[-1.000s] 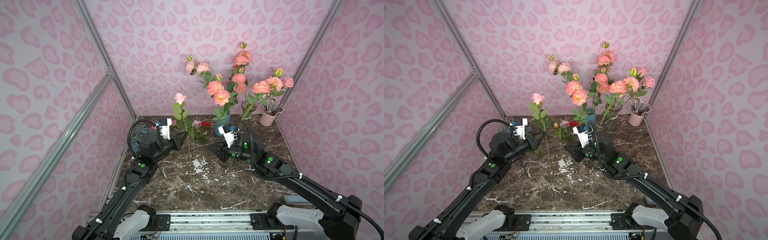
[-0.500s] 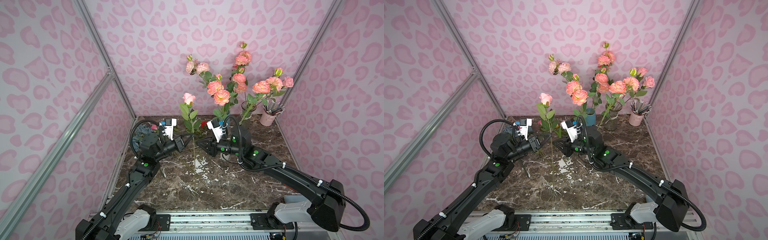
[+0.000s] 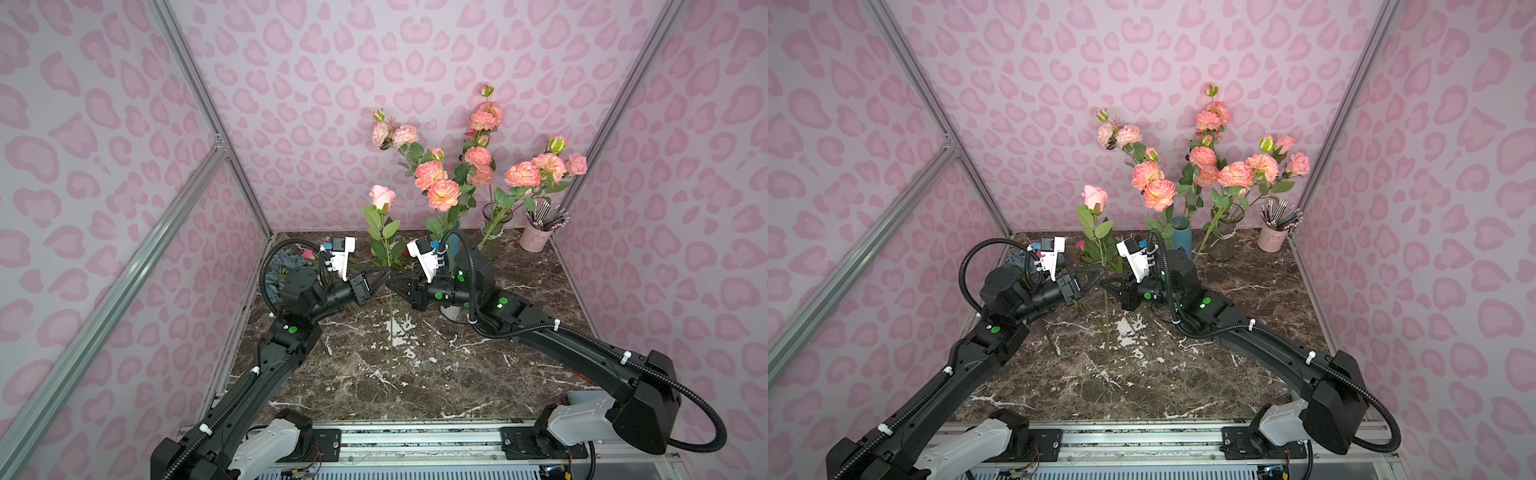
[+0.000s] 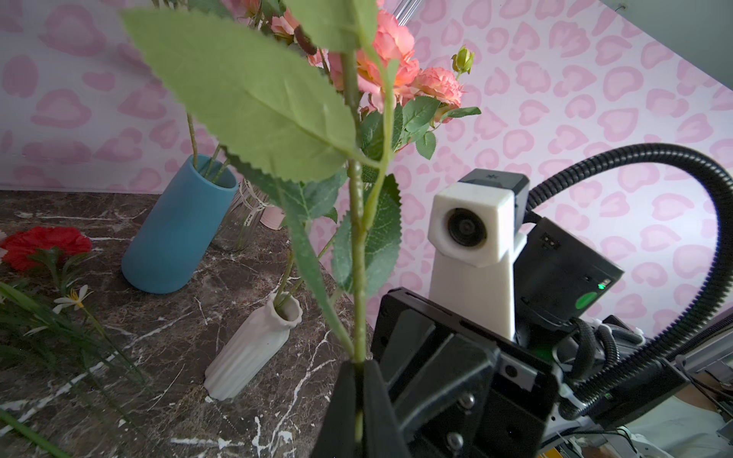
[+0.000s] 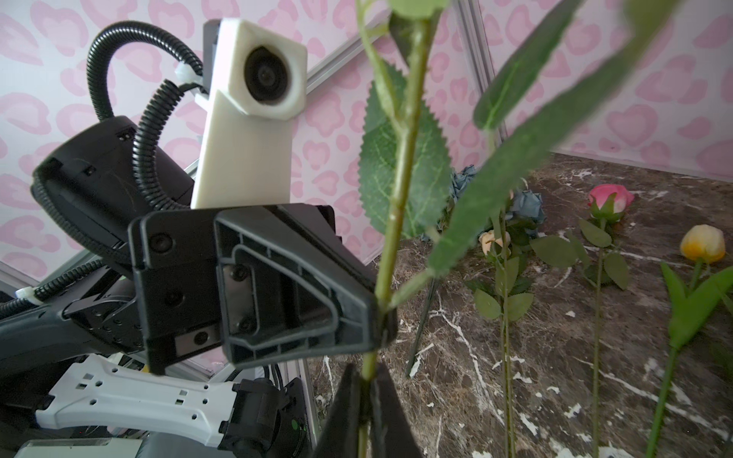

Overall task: Place the pink flowers into the vase
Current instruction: Pick up the flower at the center of the board.

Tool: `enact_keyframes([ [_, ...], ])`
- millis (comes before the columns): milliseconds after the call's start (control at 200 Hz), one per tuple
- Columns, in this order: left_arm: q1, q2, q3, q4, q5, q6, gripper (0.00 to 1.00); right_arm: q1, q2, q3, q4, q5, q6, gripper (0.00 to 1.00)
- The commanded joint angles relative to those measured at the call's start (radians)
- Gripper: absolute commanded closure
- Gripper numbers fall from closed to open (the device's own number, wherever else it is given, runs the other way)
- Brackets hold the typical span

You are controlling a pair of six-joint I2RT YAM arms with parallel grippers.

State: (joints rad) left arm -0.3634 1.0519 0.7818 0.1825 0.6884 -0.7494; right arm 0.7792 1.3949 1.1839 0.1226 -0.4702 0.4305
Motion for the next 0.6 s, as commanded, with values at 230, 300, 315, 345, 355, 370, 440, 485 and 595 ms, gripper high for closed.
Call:
enact_keyframes([
  [230,-0.002,-0.002,0.029,-0.020,0.004,0.037,0.78,0.002,-0.028,0.011,0.009,0.079,-0.034,1.00],
  [300,-0.002,-0.008,0.032,-0.038,-0.008,0.046,0.62,0.002,-0.033,0.017,-0.008,0.098,-0.045,1.00],
  [315,-0.002,-0.010,0.034,-0.045,-0.011,0.050,0.59,0.003,-0.037,0.019,-0.015,0.106,-0.051,1.00],
  [345,-0.002,-0.013,0.039,-0.067,-0.020,0.062,0.57,0.004,-0.041,0.024,-0.028,0.121,-0.060,1.00],
  [355,-0.002,-0.013,0.041,-0.076,-0.023,0.067,0.56,0.004,-0.043,0.025,-0.033,0.127,-0.062,1.00],
  [370,-0.002,-0.016,0.046,-0.089,-0.029,0.075,0.55,0.005,-0.048,0.028,-0.040,0.134,-0.068,1.00],
  [440,-0.002,-0.032,0.064,-0.153,-0.065,0.112,0.53,0.014,-0.068,0.042,-0.085,0.194,-0.102,1.00],
  [485,-0.002,-0.044,0.077,-0.195,-0.094,0.134,0.52,0.022,-0.084,0.054,-0.117,0.240,-0.130,1.00],
  [595,0.000,-0.064,0.101,-0.277,-0.168,0.161,0.52,0.046,-0.129,0.074,-0.184,0.344,-0.188,1.00],
])
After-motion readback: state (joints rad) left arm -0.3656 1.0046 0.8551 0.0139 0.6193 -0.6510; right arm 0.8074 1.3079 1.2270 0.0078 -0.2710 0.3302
